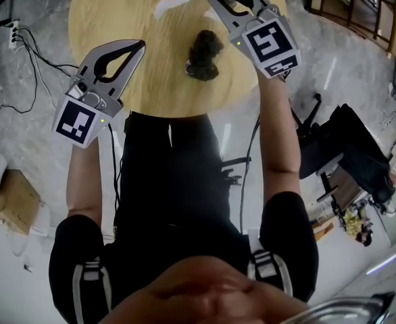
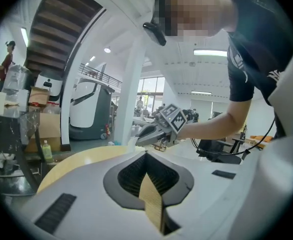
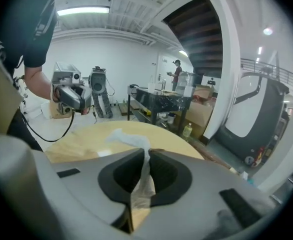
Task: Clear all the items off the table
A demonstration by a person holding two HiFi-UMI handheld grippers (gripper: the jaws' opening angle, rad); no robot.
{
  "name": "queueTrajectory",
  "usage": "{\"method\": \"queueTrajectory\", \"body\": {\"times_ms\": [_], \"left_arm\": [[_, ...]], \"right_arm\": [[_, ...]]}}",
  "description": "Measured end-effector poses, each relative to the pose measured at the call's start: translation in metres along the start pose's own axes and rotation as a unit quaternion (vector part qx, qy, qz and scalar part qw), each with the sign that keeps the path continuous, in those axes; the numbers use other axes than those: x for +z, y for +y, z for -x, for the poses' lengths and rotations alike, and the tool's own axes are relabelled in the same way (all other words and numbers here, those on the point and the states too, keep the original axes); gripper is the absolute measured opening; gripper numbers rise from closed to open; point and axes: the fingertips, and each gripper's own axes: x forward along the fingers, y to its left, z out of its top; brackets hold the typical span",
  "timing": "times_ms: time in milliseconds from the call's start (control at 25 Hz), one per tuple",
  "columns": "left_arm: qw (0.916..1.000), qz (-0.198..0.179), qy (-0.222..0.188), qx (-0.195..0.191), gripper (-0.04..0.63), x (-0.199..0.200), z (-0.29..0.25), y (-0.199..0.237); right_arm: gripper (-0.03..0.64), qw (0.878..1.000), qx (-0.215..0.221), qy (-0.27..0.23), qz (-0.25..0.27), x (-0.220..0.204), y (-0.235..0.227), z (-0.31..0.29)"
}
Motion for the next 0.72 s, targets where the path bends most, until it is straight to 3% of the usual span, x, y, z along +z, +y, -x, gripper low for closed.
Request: {"method": "queueTrajectory", "body": {"times_ms": [240,480,720], "left_arm": [[1.0,0.001,-0.003,0.002,0.012,0.047,0.027,-0.014],[0.9988,0.008,-0.045,-0.015,0.012,0.111,0.052,-0.029],[0.9966,-0.028,-0.062,-0.046,0.012,0.172,0.081,-0.062]], "right_arm": [[0.021,0.999,-0.03,-0.038,-0.009,0.07,0.02,0.061],[0.02,0.996,-0.063,-0.066,-0.017,0.135,0.042,0.12],[0.02,0.991,-0.091,-0.097,-0.018,0.18,0.067,0.18]]}}
